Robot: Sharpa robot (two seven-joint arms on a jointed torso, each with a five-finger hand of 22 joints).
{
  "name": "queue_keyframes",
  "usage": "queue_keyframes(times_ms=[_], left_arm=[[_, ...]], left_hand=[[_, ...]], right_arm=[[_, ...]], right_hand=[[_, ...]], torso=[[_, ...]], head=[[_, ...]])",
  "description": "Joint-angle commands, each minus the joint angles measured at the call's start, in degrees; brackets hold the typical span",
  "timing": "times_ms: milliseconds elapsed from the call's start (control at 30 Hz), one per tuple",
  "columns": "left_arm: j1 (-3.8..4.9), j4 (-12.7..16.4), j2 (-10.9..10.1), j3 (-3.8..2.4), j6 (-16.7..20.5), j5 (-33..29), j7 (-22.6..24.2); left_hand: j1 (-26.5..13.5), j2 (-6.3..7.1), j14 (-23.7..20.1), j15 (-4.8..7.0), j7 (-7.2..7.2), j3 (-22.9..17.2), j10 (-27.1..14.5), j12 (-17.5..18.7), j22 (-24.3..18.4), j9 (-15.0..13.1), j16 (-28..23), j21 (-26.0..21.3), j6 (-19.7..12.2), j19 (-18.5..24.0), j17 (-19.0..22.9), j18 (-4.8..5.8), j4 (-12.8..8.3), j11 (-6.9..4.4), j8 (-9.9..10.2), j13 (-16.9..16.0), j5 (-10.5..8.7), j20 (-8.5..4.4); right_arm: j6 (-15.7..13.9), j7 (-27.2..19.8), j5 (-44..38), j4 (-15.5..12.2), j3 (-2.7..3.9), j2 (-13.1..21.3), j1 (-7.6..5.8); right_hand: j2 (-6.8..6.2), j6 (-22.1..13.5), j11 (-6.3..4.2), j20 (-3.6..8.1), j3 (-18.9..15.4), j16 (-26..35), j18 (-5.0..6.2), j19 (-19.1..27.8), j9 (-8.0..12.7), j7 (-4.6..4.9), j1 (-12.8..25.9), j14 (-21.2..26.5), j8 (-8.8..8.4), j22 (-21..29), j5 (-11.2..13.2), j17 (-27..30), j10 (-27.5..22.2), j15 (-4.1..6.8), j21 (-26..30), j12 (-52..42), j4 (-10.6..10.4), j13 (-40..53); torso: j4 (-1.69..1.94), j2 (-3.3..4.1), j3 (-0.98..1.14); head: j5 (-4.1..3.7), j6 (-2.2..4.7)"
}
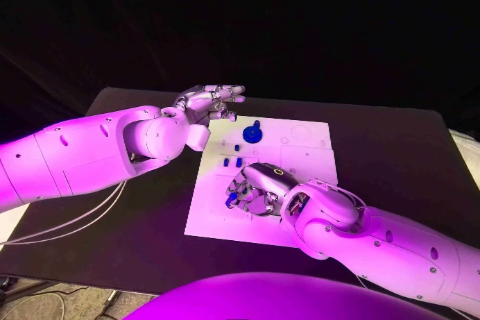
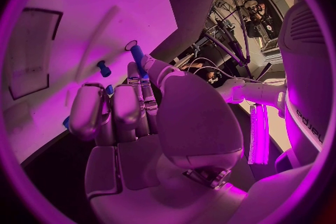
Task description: Assemble the parts on the task board
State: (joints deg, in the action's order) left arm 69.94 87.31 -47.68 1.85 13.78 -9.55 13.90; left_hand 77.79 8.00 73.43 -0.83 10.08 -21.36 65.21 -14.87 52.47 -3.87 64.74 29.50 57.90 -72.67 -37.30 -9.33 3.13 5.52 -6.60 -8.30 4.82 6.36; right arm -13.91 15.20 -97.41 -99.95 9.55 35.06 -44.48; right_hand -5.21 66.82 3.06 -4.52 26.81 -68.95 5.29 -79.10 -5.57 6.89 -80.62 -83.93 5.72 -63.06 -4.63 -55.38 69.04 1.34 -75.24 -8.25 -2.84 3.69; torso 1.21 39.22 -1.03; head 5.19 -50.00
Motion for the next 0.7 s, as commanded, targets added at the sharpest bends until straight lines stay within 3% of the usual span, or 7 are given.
queue_keyframes(times_ms=[33, 267, 700], left_arm=[[-0.01, 0.0, 0.1, -0.04, -1.2, 0.2, 0.2], [-0.02, 0.0, 0.1, -0.04, -1.3, 0.3, 0.1], [-0.02, 0.0, 0.1, -0.04, -1.3, 0.3, 0.1]], left_hand=[[-0.1, -0.48, -0.4, 0.09, 0.06, 0.4, -0.5, -0.2, -0.1, 0.0, -0.1, -0.3, -0.5, 0.4, 0.1, -1.04, -0.1, 0.05, -0.4, -0.1, 0.18, 0.02], [-0.1, -0.48, -0.4, 0.09, 0.06, 0.4, -0.5, -0.2, -0.1, 0.0, -0.1, -0.3, -0.5, 0.4, 0.1, -1.04, -0.1, 0.05, -0.4, -0.1, 0.18, 0.02], [-0.1, -0.48, -0.4, 0.09, 0.06, 0.4, -0.5, -0.2, -0.1, 0.0, -0.1, -0.3, -0.5, 0.4, 0.1, -1.04, -0.1, 0.05, -0.4, -0.1, 0.18, 0.02]], right_arm=[[2.1, -0.6, -1.3, 0.2, -0.09, -0.2, 0.1], [2.0, 0.7, -3.2, 0.3, -0.16, 0.0, 0.12], [2.9, 2.8, -6.4, 0.2, -0.17, -0.4, 0.12]], right_hand=[[-0.17, 0.3, 0.33, -0.1, 0.1, -0.4, -0.07, -0.2, 0.1, 0.14, -0.5, -1.1, 0.01, 0.0, -0.2, 0.0, 0.2, 0.1, -0.2, 0.2, 0.3, 0.0], [-0.11, 0.3, 0.34, -0.11, 0.1, -0.4, -0.07, -0.2, 0.1, 0.15, -0.5, -1.1, 0.02, 0.0, -0.3, -0.1, 0.3, 0.08, -0.2, 0.2, 0.3, 0.0], [-0.16, 0.3, 0.35, -0.14, 0.1, -0.4, -0.08, -0.2, 0.0, 0.15, -0.4, -1.1, 0.02, -0.1, -0.5, -0.1, 0.3, 0.06, -0.3, 0.3, 0.4, 0.1]], torso=[[-0.07, 0.03, 0.03], [-0.01, 0.03, 0.09], [-0.02, 0.01, 0.02]], head=[[0.06, 0.0], [-0.01, 0.0], [-0.19, 0.0]])
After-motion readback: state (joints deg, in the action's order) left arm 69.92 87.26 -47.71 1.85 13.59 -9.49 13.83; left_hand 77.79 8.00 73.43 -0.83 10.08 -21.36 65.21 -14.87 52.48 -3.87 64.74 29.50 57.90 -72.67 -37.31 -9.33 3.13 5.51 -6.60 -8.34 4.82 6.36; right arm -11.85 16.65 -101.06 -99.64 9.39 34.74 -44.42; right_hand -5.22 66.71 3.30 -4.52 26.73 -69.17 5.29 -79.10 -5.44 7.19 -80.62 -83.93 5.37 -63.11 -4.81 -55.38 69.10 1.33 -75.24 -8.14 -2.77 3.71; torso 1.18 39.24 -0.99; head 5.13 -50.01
